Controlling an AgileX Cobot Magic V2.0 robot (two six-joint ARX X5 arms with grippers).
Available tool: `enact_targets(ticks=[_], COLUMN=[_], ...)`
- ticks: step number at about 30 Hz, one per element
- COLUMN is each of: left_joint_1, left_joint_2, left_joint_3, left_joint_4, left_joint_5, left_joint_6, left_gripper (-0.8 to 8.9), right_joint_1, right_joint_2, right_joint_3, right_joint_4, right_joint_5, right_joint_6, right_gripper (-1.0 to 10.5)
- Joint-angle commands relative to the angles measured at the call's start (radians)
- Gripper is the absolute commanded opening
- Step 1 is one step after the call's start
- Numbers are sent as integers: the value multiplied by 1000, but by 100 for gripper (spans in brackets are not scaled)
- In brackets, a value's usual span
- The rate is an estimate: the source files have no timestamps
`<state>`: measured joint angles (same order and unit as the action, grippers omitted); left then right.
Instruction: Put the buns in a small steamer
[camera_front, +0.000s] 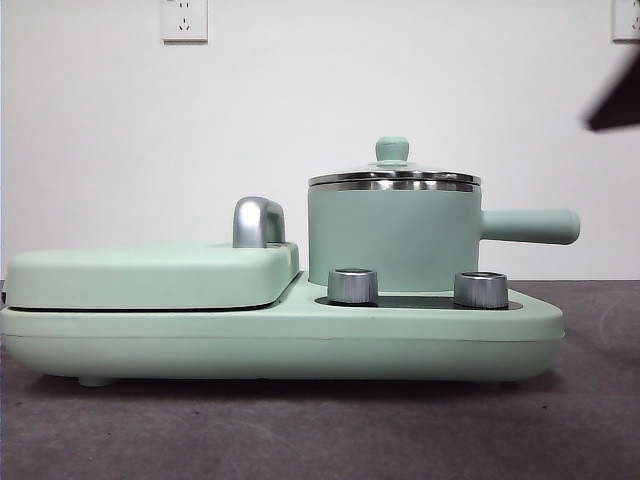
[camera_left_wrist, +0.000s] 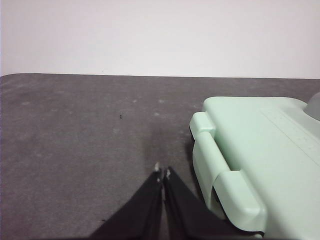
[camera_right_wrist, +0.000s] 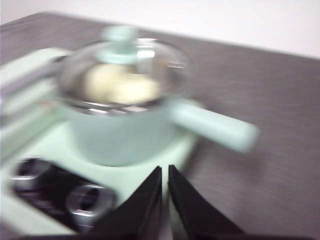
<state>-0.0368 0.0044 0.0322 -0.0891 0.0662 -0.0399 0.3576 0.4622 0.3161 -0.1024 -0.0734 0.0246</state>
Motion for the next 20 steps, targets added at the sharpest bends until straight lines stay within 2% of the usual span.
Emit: enact_targets(ticks=[1,4,10,16,20], left_joint_1=[0,0,0,0,0], left_joint_2=[0,0,0,0,0], left_joint_3=[-19,-19,-19,-19,-19], left_joint_4=[7,7,7,7,7], left_joint_5=[1,1,1,1,1], left_joint_6=[12,12,12,12,12], left_gripper=[7,7,7,7,7], right_joint_1=[-107,-183,-250,-257,-257], right_joint_2=[-156,-292,-462,-459,-459], right_joint_3=[-111,-192,-296,-304,-304], right_joint_4=[31,27,30,19,23], right_joint_5=[3,-4,-1,30,22], right_joint_6=[-55,-63,-62,-60,-58], right_gripper=[19,19,19,19,19])
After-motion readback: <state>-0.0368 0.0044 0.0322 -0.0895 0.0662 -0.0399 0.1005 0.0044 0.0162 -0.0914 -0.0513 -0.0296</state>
